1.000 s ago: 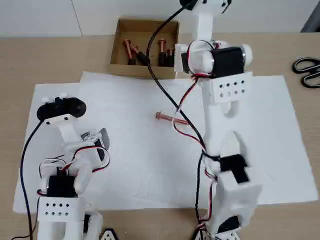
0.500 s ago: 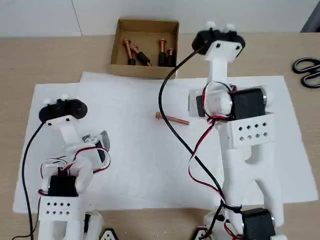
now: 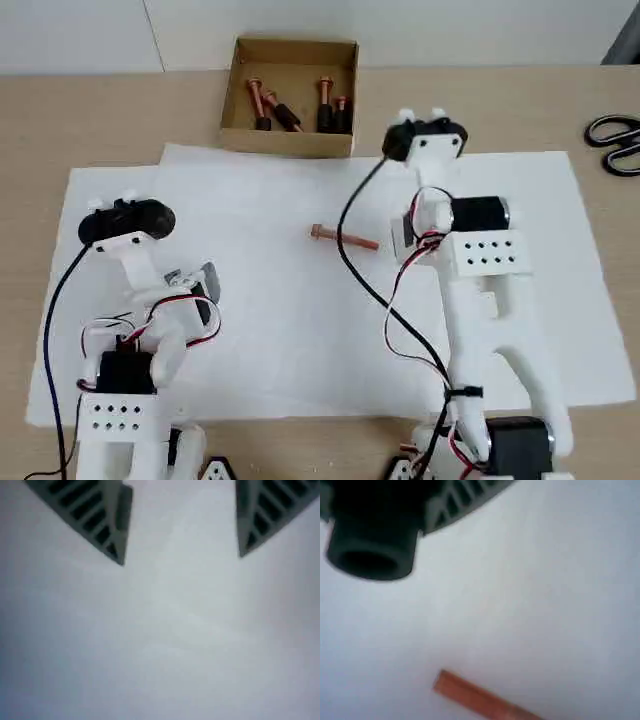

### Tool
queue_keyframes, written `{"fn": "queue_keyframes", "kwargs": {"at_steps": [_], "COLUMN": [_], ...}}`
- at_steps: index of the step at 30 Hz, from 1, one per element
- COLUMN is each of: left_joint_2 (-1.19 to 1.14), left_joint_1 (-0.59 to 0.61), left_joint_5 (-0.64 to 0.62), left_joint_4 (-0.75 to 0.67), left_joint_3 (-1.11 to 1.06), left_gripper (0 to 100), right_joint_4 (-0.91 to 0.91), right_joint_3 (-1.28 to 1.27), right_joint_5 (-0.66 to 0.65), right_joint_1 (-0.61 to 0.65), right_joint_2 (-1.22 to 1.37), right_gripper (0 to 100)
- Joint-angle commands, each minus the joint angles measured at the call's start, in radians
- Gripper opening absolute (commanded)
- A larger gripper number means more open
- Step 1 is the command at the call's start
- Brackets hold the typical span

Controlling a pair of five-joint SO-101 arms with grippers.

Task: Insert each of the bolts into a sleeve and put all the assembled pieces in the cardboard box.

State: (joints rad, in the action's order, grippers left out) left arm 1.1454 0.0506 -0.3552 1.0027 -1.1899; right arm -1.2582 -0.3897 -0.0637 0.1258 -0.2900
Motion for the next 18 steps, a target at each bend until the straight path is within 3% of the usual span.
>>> {"fn": "queue_keyframes", "kwargs": {"at_steps": [1,11,18], "left_joint_2": [0.015,0.015,0.015], "left_joint_1": [-0.008,-0.009,-0.009], "left_joint_5": [0.003,0.003,0.003], "left_joint_4": [-0.021,-0.021,-0.021], "left_joint_3": [0.005,0.007,0.007], "left_gripper": [14,14,14], "right_joint_4": [0.134,0.242,0.266], "right_joint_3": [-0.121,-0.259,-0.236], "right_joint_5": [-0.023,-0.026,-0.043], "right_joint_1": [-0.018,-0.015,-0.015], "right_joint_2": [-0.041,-0.012,0.145], "right_gripper": [0.6,1.0,7.4]}}
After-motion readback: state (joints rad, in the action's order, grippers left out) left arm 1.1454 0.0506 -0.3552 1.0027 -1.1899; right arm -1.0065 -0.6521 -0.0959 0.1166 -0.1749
